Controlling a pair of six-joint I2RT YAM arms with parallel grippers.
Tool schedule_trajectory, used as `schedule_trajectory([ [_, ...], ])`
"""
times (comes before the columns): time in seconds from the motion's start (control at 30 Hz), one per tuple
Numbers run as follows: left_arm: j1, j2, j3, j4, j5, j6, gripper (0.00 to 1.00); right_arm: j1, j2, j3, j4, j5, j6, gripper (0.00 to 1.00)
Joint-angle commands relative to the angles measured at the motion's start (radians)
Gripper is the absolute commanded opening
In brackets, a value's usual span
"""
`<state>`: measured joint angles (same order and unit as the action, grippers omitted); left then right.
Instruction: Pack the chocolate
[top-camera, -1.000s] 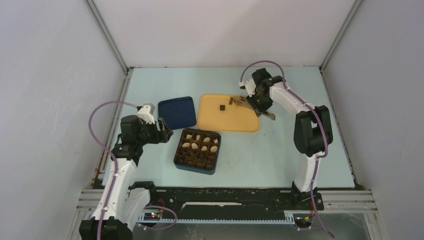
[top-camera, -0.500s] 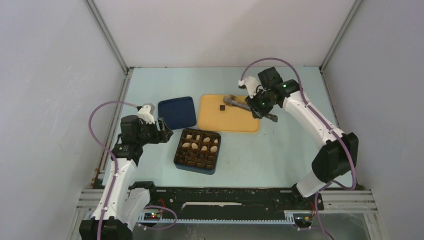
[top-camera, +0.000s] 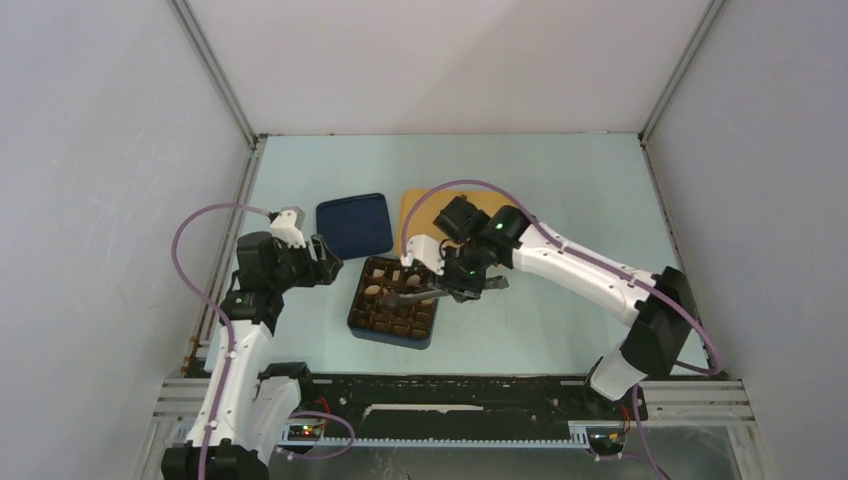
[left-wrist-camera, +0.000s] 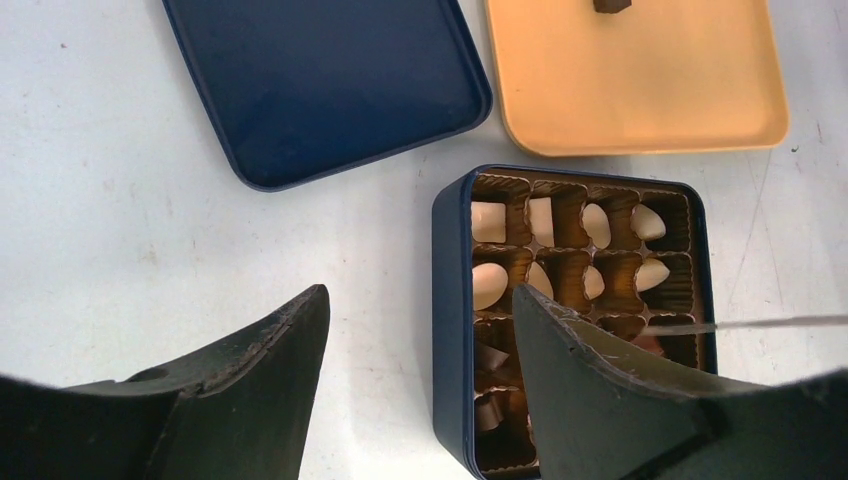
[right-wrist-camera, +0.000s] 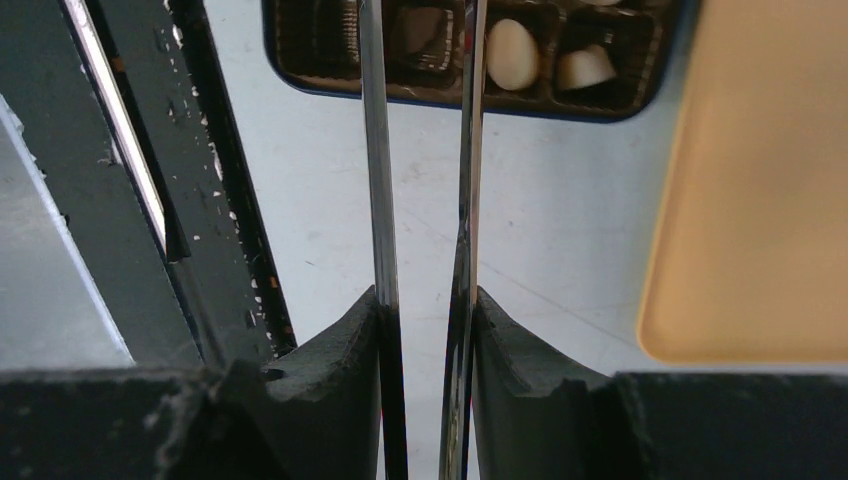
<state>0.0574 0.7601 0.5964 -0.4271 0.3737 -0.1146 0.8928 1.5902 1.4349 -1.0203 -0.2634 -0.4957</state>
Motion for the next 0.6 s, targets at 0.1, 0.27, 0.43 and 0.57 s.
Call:
schedule_trajectory([
  [0.1,0.023,-0.037,-0.030,0.037,0.012,-0.003,0.72,0.055,0.068,0.048,-0.024,-0.025,-0.021,0.33],
  [0.27,0.025,-0.044,-0.034,0.043,0.015,-0.003,0.72,0.070,0.086,0.061,-0.032,-0.041,-0.020,0.34],
  [0.43,0.027,-0.048,-0.037,0.045,0.019,-0.003,0.72,0.079,0.112,0.081,-0.039,-0.059,-0.018,0.35],
  [0.57,0.028,-0.052,-0.038,0.045,0.020,-0.003,0.72,0.085,0.134,0.100,-0.044,-0.070,-0.015,0.36],
])
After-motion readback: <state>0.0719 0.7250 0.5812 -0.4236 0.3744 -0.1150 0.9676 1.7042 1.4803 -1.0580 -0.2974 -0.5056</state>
